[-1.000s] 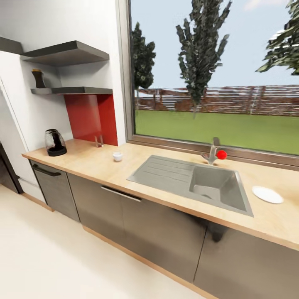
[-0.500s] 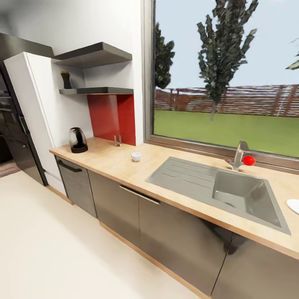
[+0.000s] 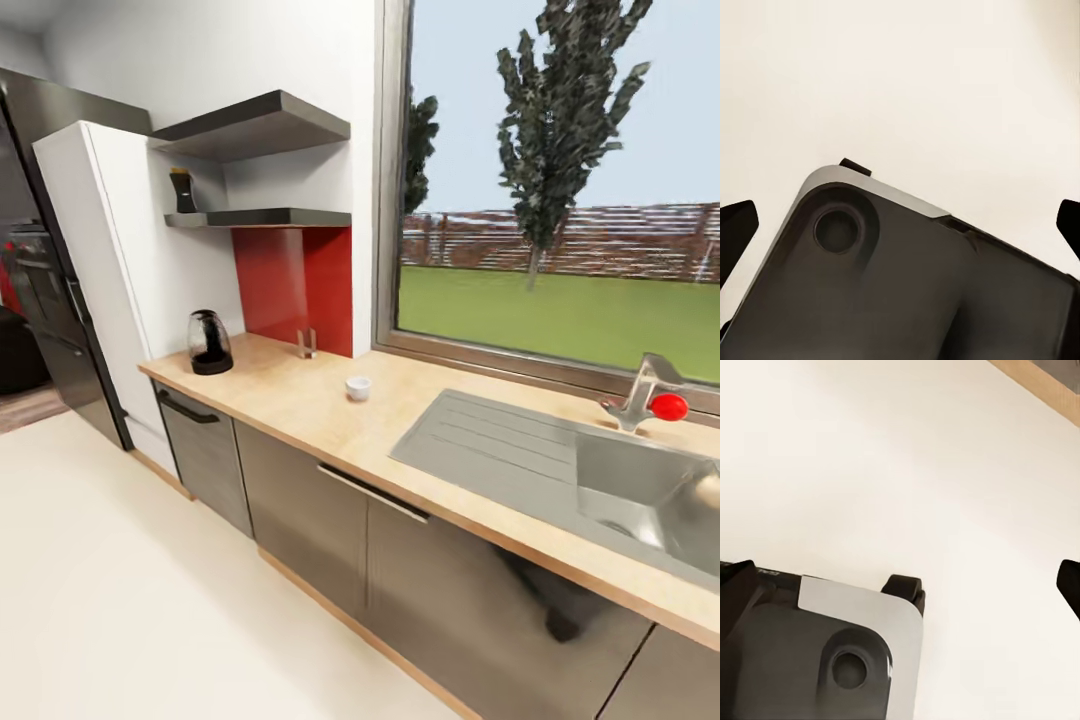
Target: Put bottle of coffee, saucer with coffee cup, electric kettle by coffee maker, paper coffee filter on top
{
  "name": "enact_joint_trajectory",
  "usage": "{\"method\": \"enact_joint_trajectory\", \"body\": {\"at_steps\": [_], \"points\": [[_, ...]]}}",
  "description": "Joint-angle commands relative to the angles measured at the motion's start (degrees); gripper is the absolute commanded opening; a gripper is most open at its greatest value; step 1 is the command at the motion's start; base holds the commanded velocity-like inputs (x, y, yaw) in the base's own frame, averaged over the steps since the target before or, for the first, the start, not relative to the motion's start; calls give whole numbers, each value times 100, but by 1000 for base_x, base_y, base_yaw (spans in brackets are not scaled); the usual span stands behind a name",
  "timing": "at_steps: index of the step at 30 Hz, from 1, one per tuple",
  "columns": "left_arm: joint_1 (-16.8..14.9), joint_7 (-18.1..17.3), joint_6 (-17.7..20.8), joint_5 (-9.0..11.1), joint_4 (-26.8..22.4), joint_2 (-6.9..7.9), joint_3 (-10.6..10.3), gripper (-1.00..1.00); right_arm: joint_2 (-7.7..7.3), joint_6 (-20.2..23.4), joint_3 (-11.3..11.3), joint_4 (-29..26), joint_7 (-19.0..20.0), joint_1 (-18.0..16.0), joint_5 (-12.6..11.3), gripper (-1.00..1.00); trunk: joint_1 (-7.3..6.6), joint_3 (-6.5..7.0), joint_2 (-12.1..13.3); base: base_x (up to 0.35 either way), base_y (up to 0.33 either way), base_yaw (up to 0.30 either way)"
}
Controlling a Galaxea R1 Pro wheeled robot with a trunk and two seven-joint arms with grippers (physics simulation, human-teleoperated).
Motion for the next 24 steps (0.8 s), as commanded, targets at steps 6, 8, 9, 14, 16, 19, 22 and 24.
{"method": "enact_joint_trajectory", "body": {"at_steps": [6, 8, 9, 14, 16, 19, 22, 24], "points": [[2, 0, -3, 26, -8, -3, 13, 100, 0, -25, -43, 0, -12, -3, 68, 100, 4, -5, -4, 255, 217, 250], [2, 0, -3, 26, -8, -3, 12, 100, 13, -25, -38, 0, -184, -3, 69, 100, 4, -5, -4, 242, 229, 268], [2, 0, -3, 26, -8, -3, 11, 100, 27, -25, -39, 0, -245, -3, 69, 100, 4, -5, -4, 238, 232, 270], [2, 0, -3, 26, -8, -3, 12, 100, 102, -25, -43, 1, -581, -3, 70, 100, 4, -5, -4, 228, 238, 272], [2, 0, -3, 26, -8, -3, 14, 100, 115, -22, -38, 8, -632, -3, 71, 100, 4, -5, -4, 219, 244, 274], [2, 0, -3, 26, -8, -3, 14, 100, 150, -20, -39, 96, -652, -3, 75, 100, 4, -5, -4, 217, 246, 274], [2, 0, -3, 26, -8, -3, 15, 100, 171, -23, -36, 276, -664, -3, 77, 100, 4, -5, -4, 216, 246, 274], [2, 0, -3, 26, -8, -3, 15, 100, 176, -24, -36, 332, -668, -3, 78, 100, 4, -5, -4, 216, 247, 274]]}}
